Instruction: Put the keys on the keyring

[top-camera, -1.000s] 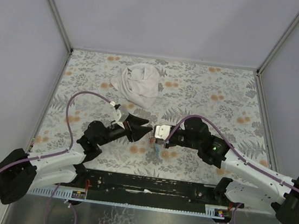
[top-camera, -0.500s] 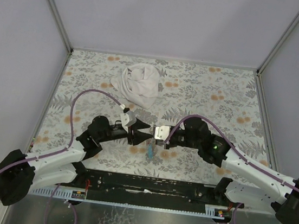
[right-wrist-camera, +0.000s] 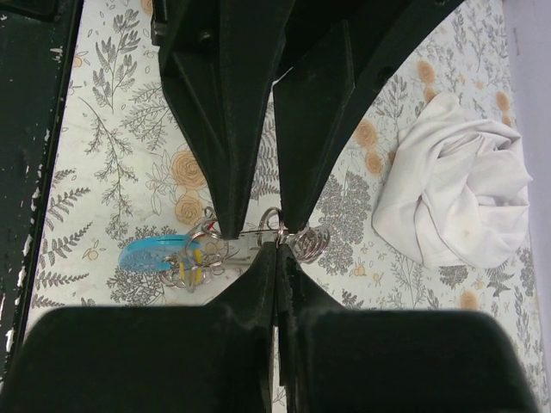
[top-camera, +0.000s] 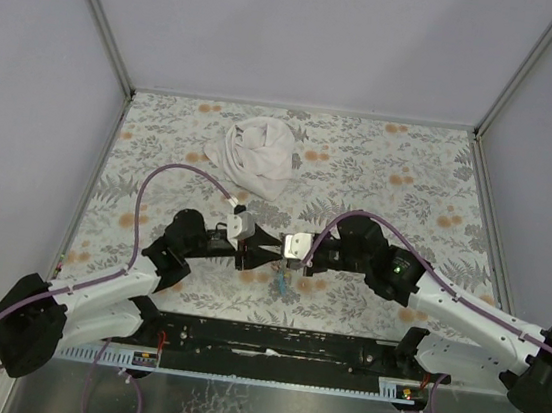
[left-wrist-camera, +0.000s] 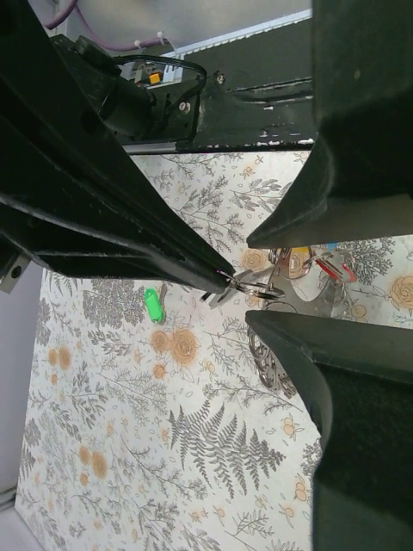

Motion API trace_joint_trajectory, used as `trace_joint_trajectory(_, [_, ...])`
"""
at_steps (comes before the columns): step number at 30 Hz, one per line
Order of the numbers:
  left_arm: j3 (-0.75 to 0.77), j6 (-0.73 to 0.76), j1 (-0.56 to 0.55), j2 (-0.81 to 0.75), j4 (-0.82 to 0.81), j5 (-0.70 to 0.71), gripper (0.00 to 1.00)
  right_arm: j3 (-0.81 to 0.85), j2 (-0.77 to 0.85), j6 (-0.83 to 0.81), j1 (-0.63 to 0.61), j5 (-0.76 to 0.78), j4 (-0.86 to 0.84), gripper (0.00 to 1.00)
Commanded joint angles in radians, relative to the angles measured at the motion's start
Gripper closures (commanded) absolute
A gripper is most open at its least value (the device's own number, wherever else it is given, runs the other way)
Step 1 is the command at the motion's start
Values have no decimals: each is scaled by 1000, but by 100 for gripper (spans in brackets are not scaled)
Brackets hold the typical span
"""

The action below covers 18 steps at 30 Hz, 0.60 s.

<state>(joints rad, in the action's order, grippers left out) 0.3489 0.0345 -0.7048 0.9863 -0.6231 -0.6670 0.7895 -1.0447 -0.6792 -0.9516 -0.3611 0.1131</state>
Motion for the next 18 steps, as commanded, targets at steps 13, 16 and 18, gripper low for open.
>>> trace_joint_trajectory(13, [43, 36, 7, 16, 46, -8, 100, 34, 26, -4, -9, 28, -9, 100])
trace_joint_trajectory(16, [32, 11, 6, 8, 27, 48, 100, -8, 71, 11, -10, 62, -44, 100])
trace_joint_trajectory(18, [27, -16, 7, 8, 8, 87, 100, -34, 89, 25, -9, 73, -58, 100])
